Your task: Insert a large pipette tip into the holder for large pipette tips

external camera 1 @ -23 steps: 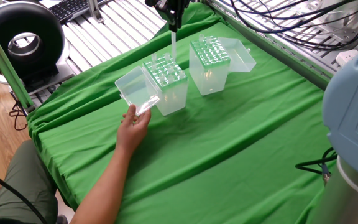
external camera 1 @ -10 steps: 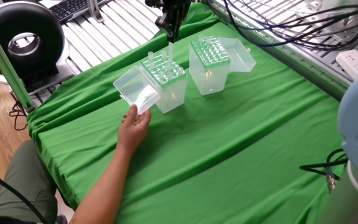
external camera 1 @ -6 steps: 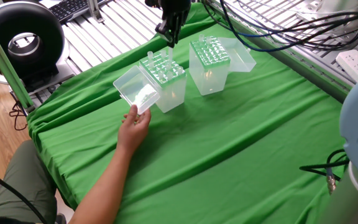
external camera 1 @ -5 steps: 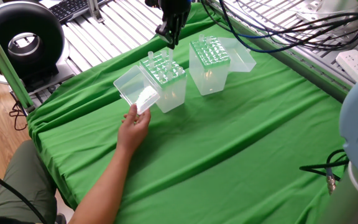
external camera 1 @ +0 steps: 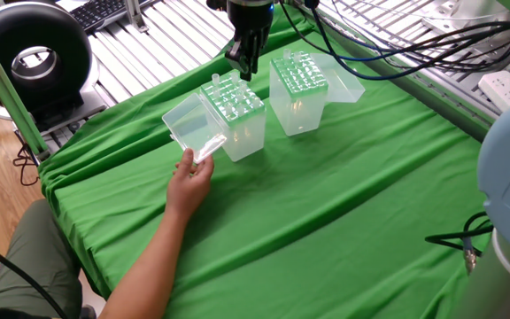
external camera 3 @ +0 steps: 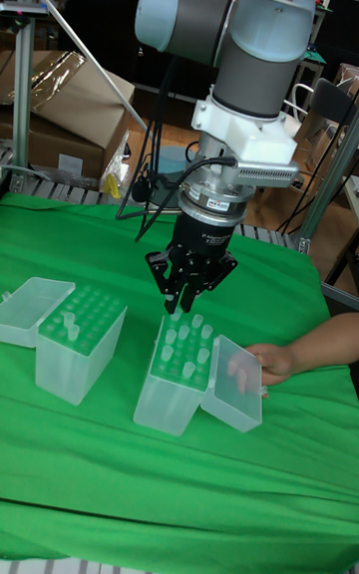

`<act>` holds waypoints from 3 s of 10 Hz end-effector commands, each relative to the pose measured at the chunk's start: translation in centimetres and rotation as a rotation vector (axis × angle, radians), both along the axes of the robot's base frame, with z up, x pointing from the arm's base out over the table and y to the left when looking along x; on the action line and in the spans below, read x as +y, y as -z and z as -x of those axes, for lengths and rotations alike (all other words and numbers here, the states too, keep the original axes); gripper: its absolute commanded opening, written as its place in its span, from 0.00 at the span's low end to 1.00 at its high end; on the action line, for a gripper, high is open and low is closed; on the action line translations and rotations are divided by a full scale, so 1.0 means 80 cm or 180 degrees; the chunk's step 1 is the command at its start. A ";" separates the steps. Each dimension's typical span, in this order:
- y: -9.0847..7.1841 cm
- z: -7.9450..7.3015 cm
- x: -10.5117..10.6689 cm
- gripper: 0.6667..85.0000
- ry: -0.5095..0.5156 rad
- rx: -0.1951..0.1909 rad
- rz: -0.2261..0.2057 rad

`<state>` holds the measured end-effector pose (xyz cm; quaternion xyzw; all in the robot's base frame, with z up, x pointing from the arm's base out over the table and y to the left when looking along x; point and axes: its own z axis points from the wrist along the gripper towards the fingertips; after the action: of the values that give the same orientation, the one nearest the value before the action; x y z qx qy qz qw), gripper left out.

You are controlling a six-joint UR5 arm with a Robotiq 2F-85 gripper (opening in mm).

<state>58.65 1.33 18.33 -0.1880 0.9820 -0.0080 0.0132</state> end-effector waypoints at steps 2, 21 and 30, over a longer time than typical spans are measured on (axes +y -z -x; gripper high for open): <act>0.000 -0.001 0.001 0.25 0.0092 0.0005 -0.0038; -0.033 -0.009 -0.043 0.40 0.0282 0.0192 -0.0143; -0.020 -0.021 -0.106 0.42 0.0278 0.0121 -0.0082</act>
<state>60.32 -5.22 20.05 -0.1316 0.9913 0.0062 -0.0039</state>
